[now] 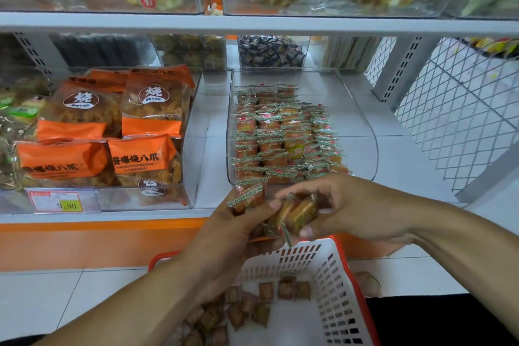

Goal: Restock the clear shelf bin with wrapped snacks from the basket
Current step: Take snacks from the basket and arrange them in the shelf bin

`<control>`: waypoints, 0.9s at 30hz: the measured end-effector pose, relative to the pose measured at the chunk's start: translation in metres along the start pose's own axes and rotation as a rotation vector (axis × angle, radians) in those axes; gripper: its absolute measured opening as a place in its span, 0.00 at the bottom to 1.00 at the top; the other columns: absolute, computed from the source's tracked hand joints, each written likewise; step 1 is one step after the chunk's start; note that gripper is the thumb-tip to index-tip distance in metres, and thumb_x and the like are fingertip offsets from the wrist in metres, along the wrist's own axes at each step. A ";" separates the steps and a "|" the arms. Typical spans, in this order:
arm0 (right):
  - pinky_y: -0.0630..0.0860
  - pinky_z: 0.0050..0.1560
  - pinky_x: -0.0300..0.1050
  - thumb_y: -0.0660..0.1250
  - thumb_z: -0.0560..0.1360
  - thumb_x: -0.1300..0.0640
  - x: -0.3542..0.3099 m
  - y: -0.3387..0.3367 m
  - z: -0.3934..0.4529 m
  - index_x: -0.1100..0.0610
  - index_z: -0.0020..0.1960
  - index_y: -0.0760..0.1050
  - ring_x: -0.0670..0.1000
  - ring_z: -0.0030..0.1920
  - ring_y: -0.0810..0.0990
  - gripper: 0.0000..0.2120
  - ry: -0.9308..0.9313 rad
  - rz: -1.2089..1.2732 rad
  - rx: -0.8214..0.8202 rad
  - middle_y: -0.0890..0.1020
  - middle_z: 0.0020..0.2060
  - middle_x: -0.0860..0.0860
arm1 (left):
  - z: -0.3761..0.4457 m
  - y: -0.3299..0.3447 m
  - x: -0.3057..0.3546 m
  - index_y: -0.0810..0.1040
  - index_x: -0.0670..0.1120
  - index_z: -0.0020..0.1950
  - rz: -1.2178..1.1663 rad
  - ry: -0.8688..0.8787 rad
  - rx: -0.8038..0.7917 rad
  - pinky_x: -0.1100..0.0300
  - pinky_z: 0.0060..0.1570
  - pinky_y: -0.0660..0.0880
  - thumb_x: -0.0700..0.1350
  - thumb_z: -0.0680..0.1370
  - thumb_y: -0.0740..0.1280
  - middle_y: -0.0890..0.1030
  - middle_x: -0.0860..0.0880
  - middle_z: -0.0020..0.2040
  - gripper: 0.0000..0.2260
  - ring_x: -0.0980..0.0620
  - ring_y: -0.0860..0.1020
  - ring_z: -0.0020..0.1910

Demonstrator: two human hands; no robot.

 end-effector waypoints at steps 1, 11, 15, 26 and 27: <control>0.78 0.62 0.51 0.76 0.70 0.69 -0.001 -0.003 0.000 0.50 0.63 0.79 0.55 0.57 0.83 0.26 -0.012 -0.028 0.010 0.85 0.52 0.55 | 0.001 0.002 0.002 0.80 0.46 0.62 0.018 0.029 -0.006 0.55 0.41 0.83 0.47 0.70 0.76 0.86 0.42 0.52 0.21 0.46 0.85 0.45; 0.78 0.46 0.53 0.78 0.67 0.69 -0.028 -0.066 -0.003 0.53 0.57 0.78 0.53 0.41 0.82 0.23 0.003 -0.124 0.283 0.81 0.57 0.54 | 0.011 0.012 0.013 0.84 0.58 0.50 -0.022 0.122 0.067 0.54 0.44 0.83 0.55 0.68 0.77 0.87 0.44 0.48 0.11 0.43 0.86 0.49; 0.75 0.41 0.45 0.79 0.65 0.63 -0.023 -0.075 0.017 0.47 0.53 0.75 0.53 0.45 0.80 0.22 0.102 -0.517 0.512 0.78 0.55 0.49 | 0.015 0.018 0.009 0.83 0.56 0.53 -0.057 0.087 0.046 0.54 0.43 0.83 0.56 0.64 0.79 0.87 0.45 0.45 0.19 0.42 0.86 0.48; 0.70 0.34 0.38 0.81 0.63 0.67 -0.009 -0.064 0.058 0.47 0.61 0.70 0.46 0.44 0.77 0.33 0.194 -0.397 0.542 0.76 0.55 0.48 | 0.016 0.011 0.008 0.78 0.50 0.60 -0.110 0.009 0.086 0.54 0.41 0.83 0.49 0.73 0.76 0.87 0.45 0.42 0.18 0.41 0.87 0.45; 0.69 0.34 0.38 0.81 0.63 0.67 -0.010 -0.065 0.057 0.47 0.59 0.72 0.45 0.43 0.76 0.31 0.189 -0.372 0.546 0.77 0.54 0.48 | 0.016 0.010 0.008 0.78 0.50 0.60 -0.117 0.003 0.087 0.54 0.40 0.83 0.49 0.73 0.76 0.87 0.45 0.41 0.17 0.41 0.87 0.45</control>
Point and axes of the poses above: each hand's wrist, its own z-axis towards the middle knuckle, its own y-axis out of the palm, x = y × z, the point moved 3 cm from there along z, towards the middle knuckle
